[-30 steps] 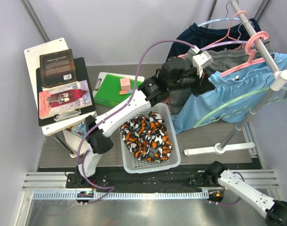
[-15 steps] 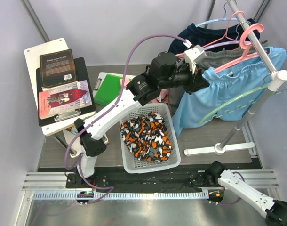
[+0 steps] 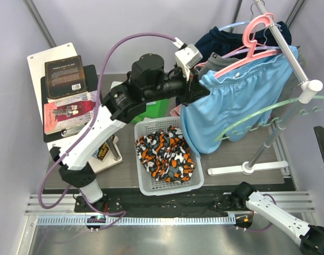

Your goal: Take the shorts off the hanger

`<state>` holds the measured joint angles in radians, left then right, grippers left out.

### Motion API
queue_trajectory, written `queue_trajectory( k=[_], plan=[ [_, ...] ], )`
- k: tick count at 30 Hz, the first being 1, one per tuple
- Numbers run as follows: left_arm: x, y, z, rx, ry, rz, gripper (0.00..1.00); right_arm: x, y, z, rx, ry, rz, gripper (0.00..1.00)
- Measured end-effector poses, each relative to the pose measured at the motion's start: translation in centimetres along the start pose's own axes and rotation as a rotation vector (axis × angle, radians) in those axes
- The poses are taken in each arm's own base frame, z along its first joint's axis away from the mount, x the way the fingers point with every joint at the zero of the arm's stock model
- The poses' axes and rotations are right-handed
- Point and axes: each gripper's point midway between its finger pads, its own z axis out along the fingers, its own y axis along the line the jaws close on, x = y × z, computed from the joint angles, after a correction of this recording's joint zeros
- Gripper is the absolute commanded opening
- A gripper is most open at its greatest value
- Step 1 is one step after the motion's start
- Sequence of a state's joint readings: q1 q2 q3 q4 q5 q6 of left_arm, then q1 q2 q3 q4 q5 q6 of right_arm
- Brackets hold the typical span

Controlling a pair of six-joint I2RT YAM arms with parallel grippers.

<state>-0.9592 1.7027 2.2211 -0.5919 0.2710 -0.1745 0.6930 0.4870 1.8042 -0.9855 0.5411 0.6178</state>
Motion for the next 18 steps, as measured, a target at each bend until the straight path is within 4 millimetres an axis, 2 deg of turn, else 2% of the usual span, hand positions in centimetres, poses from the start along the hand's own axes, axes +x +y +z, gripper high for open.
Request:
queue_trajectory(
  k=[5,9,14,18],
  plan=[
    [0.3,0.3,-3.9,-0.068,0.035,0.025,0.00,1.3,1.2,1.3,-0.036,0.041,-0.028,0.78],
    [-0.9,0.3,-7.9,-0.124,0.012,0.051,0.00,3.4,2.7,3.2,-0.075,0.110,-0.055,0.77],
    [-1.6,-0.3,-13.5,-0.176,-0.036,0.080,0.00,8.4,6.1,7.0,-0.166,0.276,-0.094,0.79],
    [-1.2,-0.7,-15.9,-0.192,-0.024,0.066,0.00,12.9,8.3,10.2,-0.218,0.410,-0.098,0.82]
  ],
)
